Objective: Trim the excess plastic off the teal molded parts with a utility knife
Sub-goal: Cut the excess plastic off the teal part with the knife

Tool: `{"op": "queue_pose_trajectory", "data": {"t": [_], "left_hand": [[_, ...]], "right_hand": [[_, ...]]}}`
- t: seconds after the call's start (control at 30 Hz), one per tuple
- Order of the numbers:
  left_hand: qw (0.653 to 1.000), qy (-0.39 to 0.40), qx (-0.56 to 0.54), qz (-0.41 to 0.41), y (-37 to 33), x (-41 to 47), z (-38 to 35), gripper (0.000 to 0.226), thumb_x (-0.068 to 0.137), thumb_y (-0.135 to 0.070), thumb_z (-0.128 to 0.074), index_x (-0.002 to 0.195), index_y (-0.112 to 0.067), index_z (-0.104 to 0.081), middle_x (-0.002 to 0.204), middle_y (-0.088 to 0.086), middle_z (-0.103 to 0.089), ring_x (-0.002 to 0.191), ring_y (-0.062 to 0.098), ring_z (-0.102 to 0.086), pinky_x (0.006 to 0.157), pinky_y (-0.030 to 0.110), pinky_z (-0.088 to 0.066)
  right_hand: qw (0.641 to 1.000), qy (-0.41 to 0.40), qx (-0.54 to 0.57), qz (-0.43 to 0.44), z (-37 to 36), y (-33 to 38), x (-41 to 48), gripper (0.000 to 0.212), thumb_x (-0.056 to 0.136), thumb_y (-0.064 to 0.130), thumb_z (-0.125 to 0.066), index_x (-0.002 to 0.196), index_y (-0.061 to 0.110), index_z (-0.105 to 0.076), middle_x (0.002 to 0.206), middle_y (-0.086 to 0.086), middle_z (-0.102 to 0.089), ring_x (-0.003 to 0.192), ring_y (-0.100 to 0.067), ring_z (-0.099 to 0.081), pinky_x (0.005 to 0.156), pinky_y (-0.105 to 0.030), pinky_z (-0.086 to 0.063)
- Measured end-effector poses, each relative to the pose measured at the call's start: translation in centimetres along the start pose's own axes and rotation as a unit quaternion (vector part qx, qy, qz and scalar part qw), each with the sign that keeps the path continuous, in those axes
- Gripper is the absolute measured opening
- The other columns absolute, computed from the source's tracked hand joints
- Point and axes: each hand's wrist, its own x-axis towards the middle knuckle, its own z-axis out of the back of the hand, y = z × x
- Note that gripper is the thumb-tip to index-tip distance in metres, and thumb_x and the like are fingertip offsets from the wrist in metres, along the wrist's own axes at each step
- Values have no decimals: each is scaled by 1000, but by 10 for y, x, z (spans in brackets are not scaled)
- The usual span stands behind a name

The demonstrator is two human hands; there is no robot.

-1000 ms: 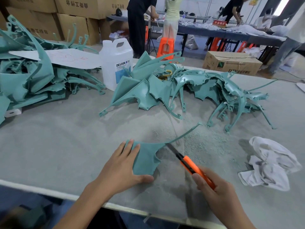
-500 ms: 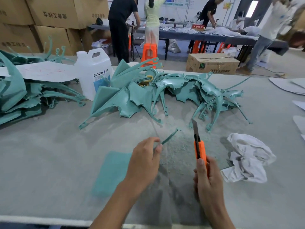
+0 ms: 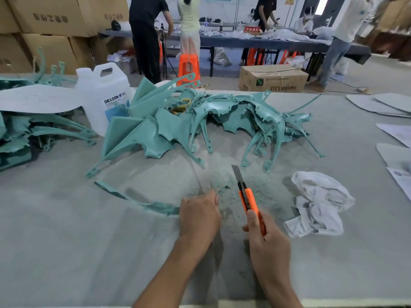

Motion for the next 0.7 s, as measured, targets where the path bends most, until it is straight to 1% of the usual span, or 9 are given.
{"op": "queue_pose_trajectory", "data": {"t": [0.07,0.1,0.17,0.23,0.33,0.4,0.5,0.63,0.7], "left_hand": [[1000,7,19,-6,3,1,1,26,78,-26,-81,64,-21,-60,46,1,-58,42,20,-57,55,29,-42],[1000,11,23,-4,2,2,1,24,80,-26,-79,65,-21,-60,47,1,-59,43,20,-58,56,30,-43],[1000,11,19,2,1,3,1,21,85,-27,-74,69,-20,-62,51,4,-62,48,23,-62,58,32,-44],[1000,19,3,7,2,3,0,18,91,-28,-66,76,-19,-65,58,7,-66,56,28,-65,62,35,-44],[1000,15,-13,5,3,0,-1,17,97,-28,-59,83,-20,-65,65,7,-68,63,30,-65,66,37,-43],[1000,-10,-17,3,3,-3,-3,15,97,-26,-60,83,-20,-65,66,5,-68,63,28,-64,68,38,-44],[1000,-8,-30,2,5,-6,-4,19,101,-28,-51,90,-20,-64,73,4,-70,69,28,-65,73,39,-43],[998,-33,-46,-1,6,-9,-1,12,94,-23,-63,82,-21,-63,62,1,-65,58,25,-62,65,36,-43],[998,-43,-51,5,6,-12,-1,13,95,-25,-62,83,-22,-62,62,1,-65,58,25,-62,65,36,-42]], "right_hand": [[999,-16,-44,14,0,3,-2,49,89,64,-40,101,27,-69,76,3,-70,76,-28,-67,67,-38,-50],[998,-23,-59,23,0,4,-2,43,92,58,-45,103,26,-71,82,0,-70,82,-31,-67,68,-37,-48],[995,-22,-86,39,-2,6,-2,30,94,47,-56,105,25,-74,92,0,-68,89,-30,-66,71,-36,-45],[991,-7,-126,50,-4,8,-3,25,94,44,-59,105,26,-74,95,1,-66,91,-30,-65,71,-36,-45],[984,-6,-166,62,-7,9,-3,26,95,44,-59,105,25,-74,94,-1,-67,89,-31,-64,70,-37,-48],[985,-9,-164,58,-8,8,-4,29,96,45,-56,106,24,-73,95,0,-67,88,-30,-63,69,-37,-47],[985,-6,-163,54,-10,7,-5,32,97,47,-51,107,26,-72,96,1,-67,90,-29,-62,70,-36,-46],[990,-18,-139,-2,-9,5,3,35,98,49,-48,104,24,-71,96,-1,-66,93,-31,-63,66,-33,-34],[991,-12,-134,3,-9,5,5,34,99,49,-47,105,25,-70,96,1,-65,93,-30,-62,67,-32,-33]]}}
